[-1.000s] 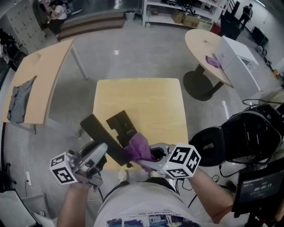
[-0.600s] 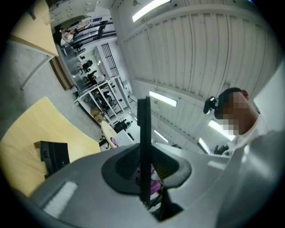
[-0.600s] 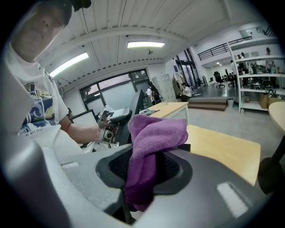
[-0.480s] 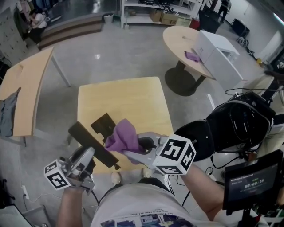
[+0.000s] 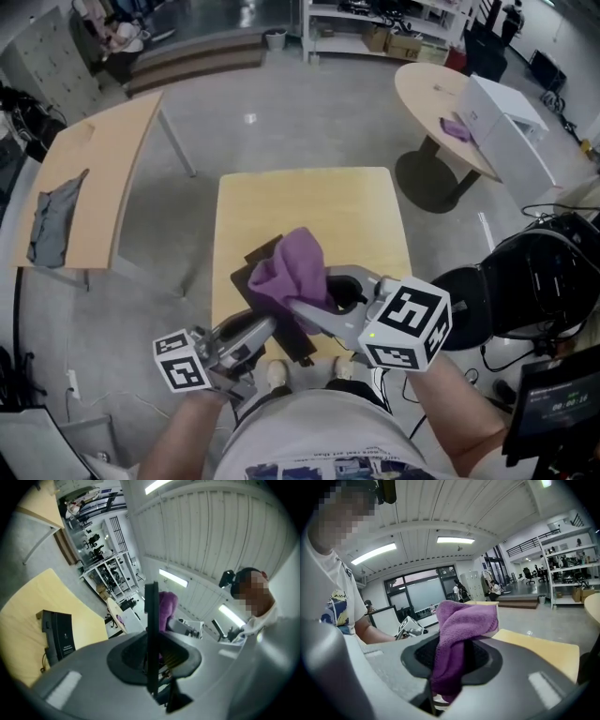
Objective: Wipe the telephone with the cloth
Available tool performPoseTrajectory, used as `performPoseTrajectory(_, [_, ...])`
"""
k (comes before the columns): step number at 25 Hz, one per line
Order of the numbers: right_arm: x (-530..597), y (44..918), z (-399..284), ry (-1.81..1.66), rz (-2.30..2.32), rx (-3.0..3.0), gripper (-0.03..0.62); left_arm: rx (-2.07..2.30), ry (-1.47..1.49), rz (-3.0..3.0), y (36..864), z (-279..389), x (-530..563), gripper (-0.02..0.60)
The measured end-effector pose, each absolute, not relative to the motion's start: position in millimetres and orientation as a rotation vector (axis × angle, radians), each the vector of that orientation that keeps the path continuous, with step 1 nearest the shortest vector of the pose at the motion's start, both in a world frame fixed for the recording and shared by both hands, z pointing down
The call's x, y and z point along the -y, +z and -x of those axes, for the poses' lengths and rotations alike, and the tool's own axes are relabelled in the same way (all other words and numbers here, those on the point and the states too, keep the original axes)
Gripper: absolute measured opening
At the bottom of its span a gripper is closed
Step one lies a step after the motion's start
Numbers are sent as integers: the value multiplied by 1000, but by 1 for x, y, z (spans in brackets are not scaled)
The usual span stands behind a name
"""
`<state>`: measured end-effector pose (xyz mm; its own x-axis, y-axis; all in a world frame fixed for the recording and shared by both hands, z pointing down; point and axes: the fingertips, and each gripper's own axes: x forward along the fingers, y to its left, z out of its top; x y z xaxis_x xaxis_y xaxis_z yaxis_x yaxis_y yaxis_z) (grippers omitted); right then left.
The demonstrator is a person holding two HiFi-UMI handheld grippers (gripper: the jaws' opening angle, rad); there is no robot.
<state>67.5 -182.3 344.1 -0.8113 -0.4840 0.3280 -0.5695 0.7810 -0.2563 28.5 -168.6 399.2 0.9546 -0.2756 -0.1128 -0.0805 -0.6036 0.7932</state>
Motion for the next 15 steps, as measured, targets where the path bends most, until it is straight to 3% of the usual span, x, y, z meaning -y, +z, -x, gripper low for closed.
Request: performPoseTrajectory(15, [127,394,-57,664,-839,2590,115,287,-318,-2178,388,8,185,86])
